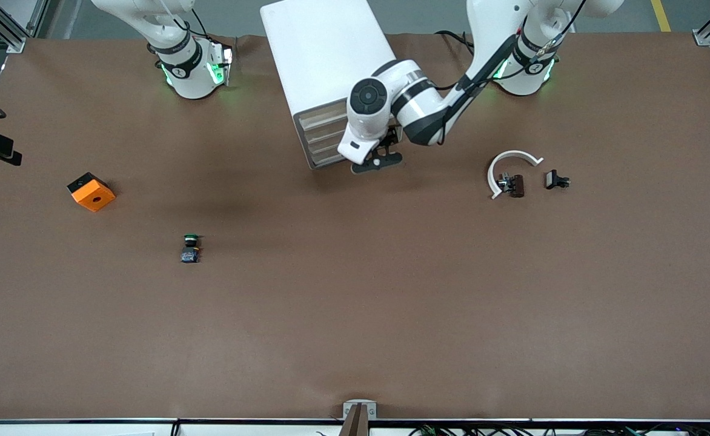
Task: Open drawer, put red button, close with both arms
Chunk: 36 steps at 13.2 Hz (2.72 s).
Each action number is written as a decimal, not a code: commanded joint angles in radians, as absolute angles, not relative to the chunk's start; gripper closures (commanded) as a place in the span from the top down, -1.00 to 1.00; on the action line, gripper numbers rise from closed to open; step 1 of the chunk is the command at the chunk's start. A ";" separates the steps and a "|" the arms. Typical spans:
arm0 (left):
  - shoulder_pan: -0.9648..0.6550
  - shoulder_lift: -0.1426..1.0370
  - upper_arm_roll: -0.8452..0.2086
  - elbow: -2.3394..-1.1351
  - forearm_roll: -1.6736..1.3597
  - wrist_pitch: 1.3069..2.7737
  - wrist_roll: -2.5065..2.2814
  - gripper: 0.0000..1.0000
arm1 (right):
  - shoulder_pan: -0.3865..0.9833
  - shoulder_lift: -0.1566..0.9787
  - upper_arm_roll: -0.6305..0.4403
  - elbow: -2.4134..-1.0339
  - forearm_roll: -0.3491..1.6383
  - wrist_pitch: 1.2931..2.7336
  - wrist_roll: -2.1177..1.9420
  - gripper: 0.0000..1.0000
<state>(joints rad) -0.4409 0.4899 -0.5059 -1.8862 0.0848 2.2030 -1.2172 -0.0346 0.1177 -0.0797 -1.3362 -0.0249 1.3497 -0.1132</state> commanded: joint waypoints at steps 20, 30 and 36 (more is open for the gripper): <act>0.014 0.229 -0.428 -1.387 0.324 1.591 -0.833 1.00 | -0.025 -0.152 -0.075 -1.667 0.015 1.505 -0.080 1.00; 0.279 0.104 -0.423 -1.396 0.141 1.462 -0.422 1.00 | -0.025 -0.150 -0.075 -1.638 0.014 1.468 -0.098 1.00; 0.211 0.016 -0.216 -1.549 0.011 1.529 -0.174 1.00 | -0.023 -0.149 -0.074 -1.640 0.012 1.465 -0.098 1.00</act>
<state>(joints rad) 0.2915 0.1120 -0.3251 -1.4255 0.0660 1.4747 -0.2272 -0.0180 -0.1363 -0.0773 -1.6416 -0.0032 1.4762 -0.0876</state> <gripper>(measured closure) 0.000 0.000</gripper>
